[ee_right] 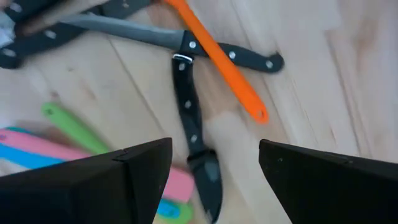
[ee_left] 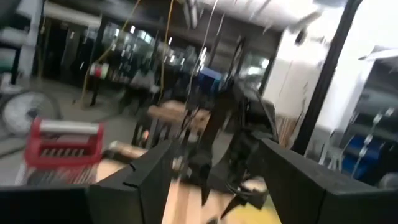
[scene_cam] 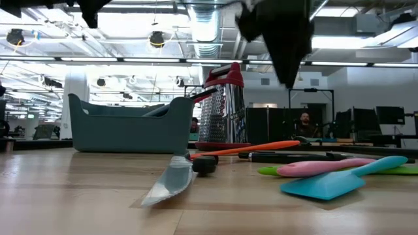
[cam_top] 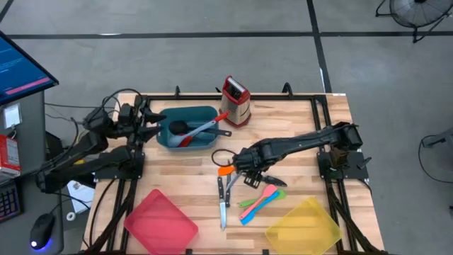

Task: Pick & Place Kitchen Items
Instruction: Put the orange spatula into the pink bin

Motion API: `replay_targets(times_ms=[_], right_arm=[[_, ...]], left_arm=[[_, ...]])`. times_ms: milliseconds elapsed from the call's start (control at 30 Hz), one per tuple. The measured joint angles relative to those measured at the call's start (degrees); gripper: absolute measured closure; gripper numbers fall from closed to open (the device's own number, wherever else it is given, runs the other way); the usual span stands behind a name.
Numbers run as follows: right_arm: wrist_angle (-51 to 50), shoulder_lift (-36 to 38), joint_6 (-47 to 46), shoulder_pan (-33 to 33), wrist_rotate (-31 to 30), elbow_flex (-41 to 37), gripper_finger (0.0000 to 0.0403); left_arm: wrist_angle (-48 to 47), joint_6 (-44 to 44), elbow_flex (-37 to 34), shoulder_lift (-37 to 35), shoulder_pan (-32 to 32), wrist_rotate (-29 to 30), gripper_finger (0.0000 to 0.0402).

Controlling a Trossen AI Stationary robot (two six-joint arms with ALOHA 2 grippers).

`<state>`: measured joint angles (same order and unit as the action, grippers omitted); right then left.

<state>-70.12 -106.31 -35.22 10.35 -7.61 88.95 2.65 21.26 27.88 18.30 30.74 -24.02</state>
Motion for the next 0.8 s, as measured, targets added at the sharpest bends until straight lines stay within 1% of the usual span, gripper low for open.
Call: replay_targets(times_ms=[133,233,433,800], right_arm=[[7.8,0.0,6.6,-1.9,0.2,-6.0,0.0153],[11.5,-0.1,10.7,-3.0,0.3,-9.8,0.0154],[14.5,-0.1,17.6,-4.0,0.3,-13.6,0.0154],[20.6,-0.6,19.3,-6.0,0.2,-18.4,0.0156]], left_arm=[[-10.9,-5.1,2.5,0.1,0.0,0.0,0.0185],[-14.2,-5.9,2.6,0.1,0.0,0.0,0.0186],[-15.2,-6.0,2.7,0.1,0.0,0.0,0.0186],[-15.7,-6.0,2.7,0.1,0.0,-0.1,0.0191]])
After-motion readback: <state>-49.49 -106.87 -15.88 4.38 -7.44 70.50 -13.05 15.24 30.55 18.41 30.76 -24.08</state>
